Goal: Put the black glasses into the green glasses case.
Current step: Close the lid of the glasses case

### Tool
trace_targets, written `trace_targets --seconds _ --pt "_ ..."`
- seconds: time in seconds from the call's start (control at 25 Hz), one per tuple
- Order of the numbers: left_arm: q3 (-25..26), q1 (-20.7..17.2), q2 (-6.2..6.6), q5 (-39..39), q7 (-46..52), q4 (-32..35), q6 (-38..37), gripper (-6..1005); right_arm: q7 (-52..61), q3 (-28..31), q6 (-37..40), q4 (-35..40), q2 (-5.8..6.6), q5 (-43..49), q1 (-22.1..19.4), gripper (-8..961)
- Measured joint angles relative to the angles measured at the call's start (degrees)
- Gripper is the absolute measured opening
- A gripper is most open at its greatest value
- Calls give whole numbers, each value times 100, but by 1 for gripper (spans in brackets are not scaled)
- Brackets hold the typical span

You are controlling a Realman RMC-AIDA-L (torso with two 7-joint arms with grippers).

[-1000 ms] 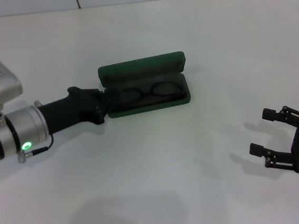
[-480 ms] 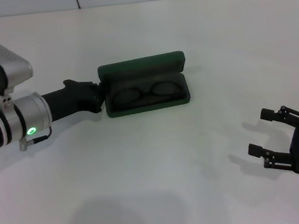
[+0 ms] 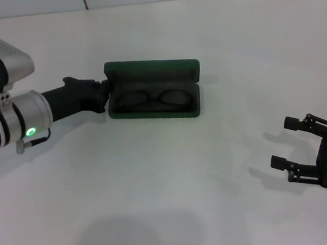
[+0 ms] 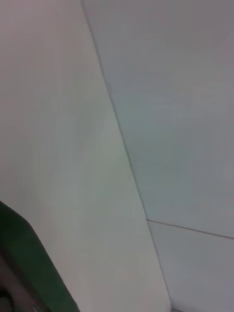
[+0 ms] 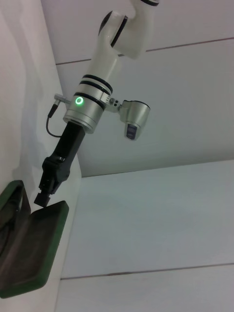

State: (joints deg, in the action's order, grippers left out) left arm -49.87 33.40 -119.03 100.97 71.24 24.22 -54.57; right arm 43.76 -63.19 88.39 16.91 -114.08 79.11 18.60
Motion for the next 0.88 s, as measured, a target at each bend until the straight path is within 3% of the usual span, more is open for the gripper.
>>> trace_targets --seconds 0.32,0.56,0.64,0.72,0.88 --pt "4 34 2 -17 158 5 7 0 9 0 4 3 -14 0 74 869" --pt "9 -322 332 -68 1118 39 -1026 0 11 33 17 6 -8 -1 75 869" --pt "18 -529 355 -287 1293 273 -1533 0 11 41 15 6 -6 -1 74 869" --pt "20 -708 286 -447 1379 584 -1814 0 11 46 -5 6 -4 -1 72 869" --pt "-46 -842 -58 -518 1812 1529 -1946 0 9 45 -56 1 -23 -1 77 868"
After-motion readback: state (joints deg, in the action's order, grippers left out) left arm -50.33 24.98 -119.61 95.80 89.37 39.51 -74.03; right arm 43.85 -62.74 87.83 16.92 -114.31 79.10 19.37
